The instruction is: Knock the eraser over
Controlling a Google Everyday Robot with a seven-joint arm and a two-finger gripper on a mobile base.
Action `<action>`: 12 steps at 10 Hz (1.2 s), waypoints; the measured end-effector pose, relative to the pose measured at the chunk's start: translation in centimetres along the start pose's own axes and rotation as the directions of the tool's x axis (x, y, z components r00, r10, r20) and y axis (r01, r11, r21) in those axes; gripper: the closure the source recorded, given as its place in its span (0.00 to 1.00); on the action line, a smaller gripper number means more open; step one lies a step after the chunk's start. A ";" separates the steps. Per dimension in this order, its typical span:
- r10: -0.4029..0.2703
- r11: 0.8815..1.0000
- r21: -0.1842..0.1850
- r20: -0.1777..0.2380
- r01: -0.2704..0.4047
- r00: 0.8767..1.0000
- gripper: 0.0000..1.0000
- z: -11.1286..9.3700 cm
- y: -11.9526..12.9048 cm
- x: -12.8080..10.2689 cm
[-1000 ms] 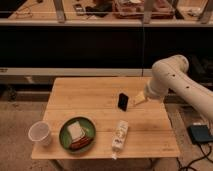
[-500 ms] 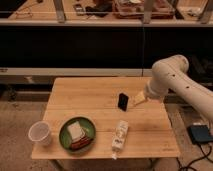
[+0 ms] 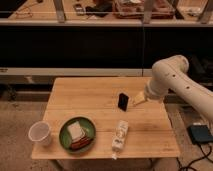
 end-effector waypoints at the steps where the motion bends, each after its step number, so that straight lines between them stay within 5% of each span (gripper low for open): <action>1: 0.030 0.999 0.041 0.008 -0.030 1.000 0.44 0.8 -0.7 -1.0; 4: 0.153 0.958 0.247 -0.026 -0.142 0.988 0.75 2.4 -2.1 -2.1; 6: 0.229 0.907 0.382 -0.094 -0.177 0.969 0.92 2.1 -0.7 -0.8; 8: 0.250 0.874 0.448 -0.089 -0.186 0.964 0.94 2.8 0.1 -0.6; 12: 0.250 0.870 0.457 -0.080 -0.187 0.965 0.94 3.1 0.1 -0.7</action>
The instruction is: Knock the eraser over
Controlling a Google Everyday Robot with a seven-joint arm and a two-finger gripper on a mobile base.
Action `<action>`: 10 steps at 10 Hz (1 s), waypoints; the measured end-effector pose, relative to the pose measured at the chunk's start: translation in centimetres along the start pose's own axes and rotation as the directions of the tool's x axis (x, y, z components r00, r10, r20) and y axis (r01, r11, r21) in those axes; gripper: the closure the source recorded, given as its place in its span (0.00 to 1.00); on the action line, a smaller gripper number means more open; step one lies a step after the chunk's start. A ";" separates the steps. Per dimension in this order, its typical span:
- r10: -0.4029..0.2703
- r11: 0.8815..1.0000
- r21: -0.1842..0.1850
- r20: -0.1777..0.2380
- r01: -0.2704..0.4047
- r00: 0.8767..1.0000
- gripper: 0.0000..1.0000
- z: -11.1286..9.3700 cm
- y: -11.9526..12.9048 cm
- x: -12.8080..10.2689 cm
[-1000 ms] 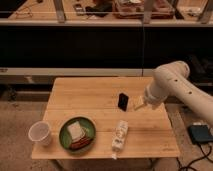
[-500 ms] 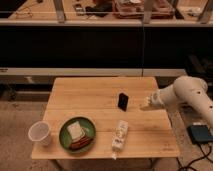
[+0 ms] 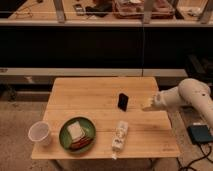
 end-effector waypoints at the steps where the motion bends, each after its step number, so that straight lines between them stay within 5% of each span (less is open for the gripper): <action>1: -0.001 1.000 0.000 -0.001 0.001 1.000 0.94 0.0 0.0 0.0; 4: -0.031 0.998 0.052 0.041 0.029 0.999 0.94 1.3 -1.8 -0.9; 7: -0.119 0.987 0.128 0.155 0.099 0.981 0.94 5.0 -4.3 -2.4; 10: -0.126 0.983 0.155 0.211 0.094 0.969 0.94 8.4 -3.3 -0.8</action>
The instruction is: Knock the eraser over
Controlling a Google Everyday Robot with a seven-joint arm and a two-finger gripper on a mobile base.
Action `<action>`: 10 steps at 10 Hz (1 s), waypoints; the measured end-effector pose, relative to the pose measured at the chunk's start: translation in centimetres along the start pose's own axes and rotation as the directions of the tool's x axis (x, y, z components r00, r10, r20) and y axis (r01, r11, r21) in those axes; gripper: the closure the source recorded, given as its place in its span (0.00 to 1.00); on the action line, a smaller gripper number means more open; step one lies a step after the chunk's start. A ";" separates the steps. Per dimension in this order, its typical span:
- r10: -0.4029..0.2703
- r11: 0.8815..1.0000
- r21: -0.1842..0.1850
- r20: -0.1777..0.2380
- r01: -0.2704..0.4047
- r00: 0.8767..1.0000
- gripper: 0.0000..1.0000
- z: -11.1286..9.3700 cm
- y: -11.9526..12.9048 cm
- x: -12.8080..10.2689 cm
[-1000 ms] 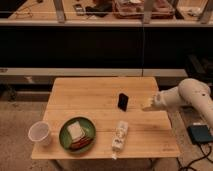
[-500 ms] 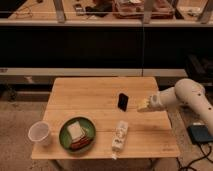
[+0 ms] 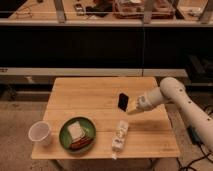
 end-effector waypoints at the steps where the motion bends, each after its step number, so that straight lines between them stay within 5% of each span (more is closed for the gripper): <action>1: 0.006 1.000 0.008 0.007 -0.006 1.000 0.94 0.5 0.5 0.6; 8: 0.017 0.991 0.129 0.084 -0.028 0.996 0.94 4.1 1.2 3.1; 10: 0.061 0.984 0.164 0.040 -0.067 0.997 0.94 4.3 1.5 4.8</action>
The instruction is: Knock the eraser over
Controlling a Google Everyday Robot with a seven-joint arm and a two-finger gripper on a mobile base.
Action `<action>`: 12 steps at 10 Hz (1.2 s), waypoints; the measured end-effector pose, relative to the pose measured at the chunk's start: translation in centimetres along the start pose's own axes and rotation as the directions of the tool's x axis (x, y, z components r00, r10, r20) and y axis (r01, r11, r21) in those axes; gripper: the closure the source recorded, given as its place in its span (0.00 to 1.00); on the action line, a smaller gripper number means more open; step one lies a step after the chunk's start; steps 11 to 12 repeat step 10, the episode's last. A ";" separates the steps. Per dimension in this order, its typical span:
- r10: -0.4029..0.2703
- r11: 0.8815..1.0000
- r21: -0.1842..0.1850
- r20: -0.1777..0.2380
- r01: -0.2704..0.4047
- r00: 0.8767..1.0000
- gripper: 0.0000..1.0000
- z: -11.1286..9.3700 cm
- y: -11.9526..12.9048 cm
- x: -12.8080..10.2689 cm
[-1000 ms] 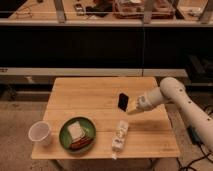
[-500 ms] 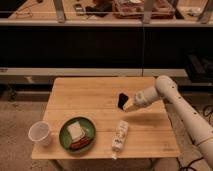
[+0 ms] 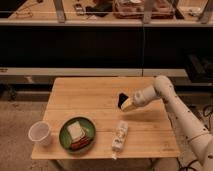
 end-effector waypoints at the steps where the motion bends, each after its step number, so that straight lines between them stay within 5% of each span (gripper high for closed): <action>1: 0.031 0.999 0.025 -0.057 -0.030 0.998 0.94 0.0 -0.1 1.6; 2: 0.069 0.997 0.054 -0.128 -0.063 0.989 0.94 -0.1 -0.2 3.7; 3: 0.113 0.991 0.091 -0.233 -0.094 0.966 0.94 -0.5 -0.7 6.6; 5: 0.131 0.990 0.102 -0.388 -0.099 0.912 0.94 -1.4 -1.4 10.3; 7: 0.131 0.991 0.087 -0.521 -0.100 0.843 0.93 -3.4 -1.3 12.5; 9: 0.123 0.992 0.080 -0.581 -0.094 0.805 0.81 -4.4 -1.5 13.4; 10: 0.121 0.993 0.080 -0.588 -0.091 0.800 0.69 -4.4 -1.6 13.6; 12: 0.121 0.993 0.080 -0.588 -0.091 0.800 0.69 -4.4 -1.6 13.6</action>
